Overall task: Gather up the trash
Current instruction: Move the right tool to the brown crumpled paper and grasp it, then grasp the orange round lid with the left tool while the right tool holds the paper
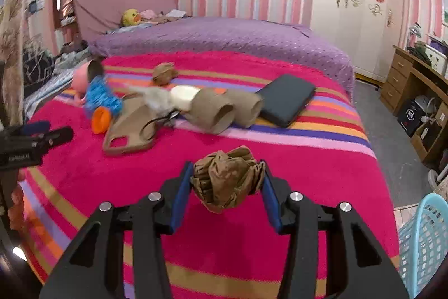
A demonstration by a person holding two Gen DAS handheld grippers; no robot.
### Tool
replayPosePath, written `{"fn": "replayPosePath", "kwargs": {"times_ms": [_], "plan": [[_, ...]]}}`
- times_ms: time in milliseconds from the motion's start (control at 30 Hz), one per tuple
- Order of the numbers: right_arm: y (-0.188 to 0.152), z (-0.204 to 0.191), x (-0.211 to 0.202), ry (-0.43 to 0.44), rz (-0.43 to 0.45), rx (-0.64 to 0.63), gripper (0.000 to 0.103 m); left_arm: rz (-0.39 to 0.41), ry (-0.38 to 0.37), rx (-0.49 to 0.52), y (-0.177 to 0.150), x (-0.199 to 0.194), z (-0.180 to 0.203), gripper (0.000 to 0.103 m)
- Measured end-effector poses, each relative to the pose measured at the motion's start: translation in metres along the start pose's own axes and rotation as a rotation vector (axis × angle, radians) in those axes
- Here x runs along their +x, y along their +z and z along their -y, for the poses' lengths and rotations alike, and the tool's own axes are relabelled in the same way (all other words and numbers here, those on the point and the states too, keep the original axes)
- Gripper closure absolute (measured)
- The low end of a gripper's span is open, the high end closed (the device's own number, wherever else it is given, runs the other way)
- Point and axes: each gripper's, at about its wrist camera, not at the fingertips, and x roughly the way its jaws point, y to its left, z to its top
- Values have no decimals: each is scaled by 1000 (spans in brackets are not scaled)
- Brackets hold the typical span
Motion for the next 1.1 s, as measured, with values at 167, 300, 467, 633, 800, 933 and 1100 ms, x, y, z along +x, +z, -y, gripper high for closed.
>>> {"fn": "replayPosePath", "kwargs": {"times_ms": [167,300,467,633,800,933,1100], "plan": [[-2,19,7,-17,-2,40,56,9,32,25,9,13,14,6],[-4,29,9,-37,-4,50,56,-9,28,2,17,28,16,8],[-6,43,11,-27,-10,90,56,-62,8,-38,24,48,10,20],[-8,46,14,-15,-19,106,56,-89,-6,-31,26,58,14,43],[-10,46,12,-16,-18,97,56,-91,-12,14,25,58,26,63],[-11,48,9,-15,-16,100,56,-62,9,34,23,48,29,63],[-14,51,6,-14,-11,100,56,-37,19,52,17,28,30,63]]}}
